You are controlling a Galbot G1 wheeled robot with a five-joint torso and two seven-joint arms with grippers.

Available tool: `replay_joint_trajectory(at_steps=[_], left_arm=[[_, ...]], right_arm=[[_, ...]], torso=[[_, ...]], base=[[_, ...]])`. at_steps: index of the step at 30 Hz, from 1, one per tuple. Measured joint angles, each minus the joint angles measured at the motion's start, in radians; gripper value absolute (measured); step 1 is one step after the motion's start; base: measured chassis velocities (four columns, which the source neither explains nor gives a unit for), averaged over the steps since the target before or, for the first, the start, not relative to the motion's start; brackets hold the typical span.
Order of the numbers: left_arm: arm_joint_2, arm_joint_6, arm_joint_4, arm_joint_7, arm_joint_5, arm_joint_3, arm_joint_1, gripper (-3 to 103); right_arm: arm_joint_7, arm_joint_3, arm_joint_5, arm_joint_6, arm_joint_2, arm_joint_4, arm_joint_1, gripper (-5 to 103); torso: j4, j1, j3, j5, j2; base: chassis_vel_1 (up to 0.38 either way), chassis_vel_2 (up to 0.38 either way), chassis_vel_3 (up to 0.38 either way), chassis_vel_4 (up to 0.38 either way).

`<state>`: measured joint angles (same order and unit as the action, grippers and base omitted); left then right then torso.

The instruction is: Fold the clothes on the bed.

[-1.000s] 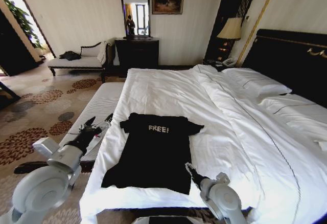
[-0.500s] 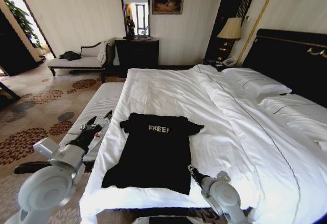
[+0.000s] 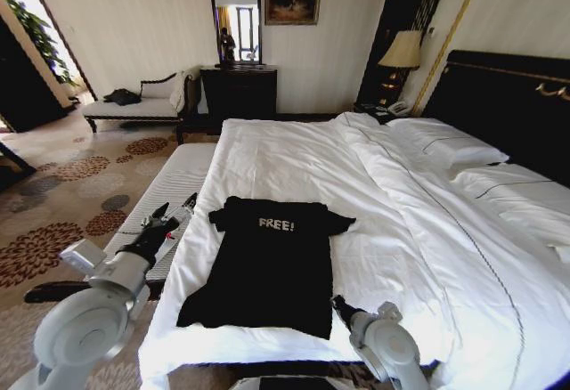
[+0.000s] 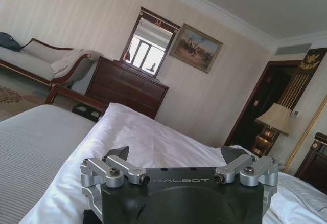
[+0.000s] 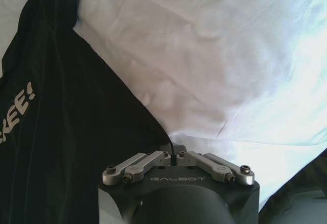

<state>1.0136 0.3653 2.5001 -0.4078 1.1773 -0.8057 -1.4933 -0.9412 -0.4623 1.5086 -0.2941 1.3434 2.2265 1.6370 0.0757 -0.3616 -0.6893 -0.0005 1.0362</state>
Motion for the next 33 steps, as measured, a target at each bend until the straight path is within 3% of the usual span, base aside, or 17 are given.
replay_joint_trajectory(at_steps=[6,33], left_arm=[[0.009,-0.001,0.0,0.0,-0.03,-0.001,-0.023,100],[0.028,-0.003,0.0,-0.003,-0.063,-0.007,-0.053,100]], right_arm=[[-0.002,0.004,-0.007,0.006,0.004,0.004,-0.008,0],[-0.047,-0.077,-0.02,0.008,-0.039,0.023,0.05,0]], torso=[[-0.0002,0.0,0.0,0.0,0.0],[-0.0001,0.0,0.0,-0.0001,0.0]], base=[[0.0,0.0,0.0,0.0],[0.0,0.0,0.0,0.0]])
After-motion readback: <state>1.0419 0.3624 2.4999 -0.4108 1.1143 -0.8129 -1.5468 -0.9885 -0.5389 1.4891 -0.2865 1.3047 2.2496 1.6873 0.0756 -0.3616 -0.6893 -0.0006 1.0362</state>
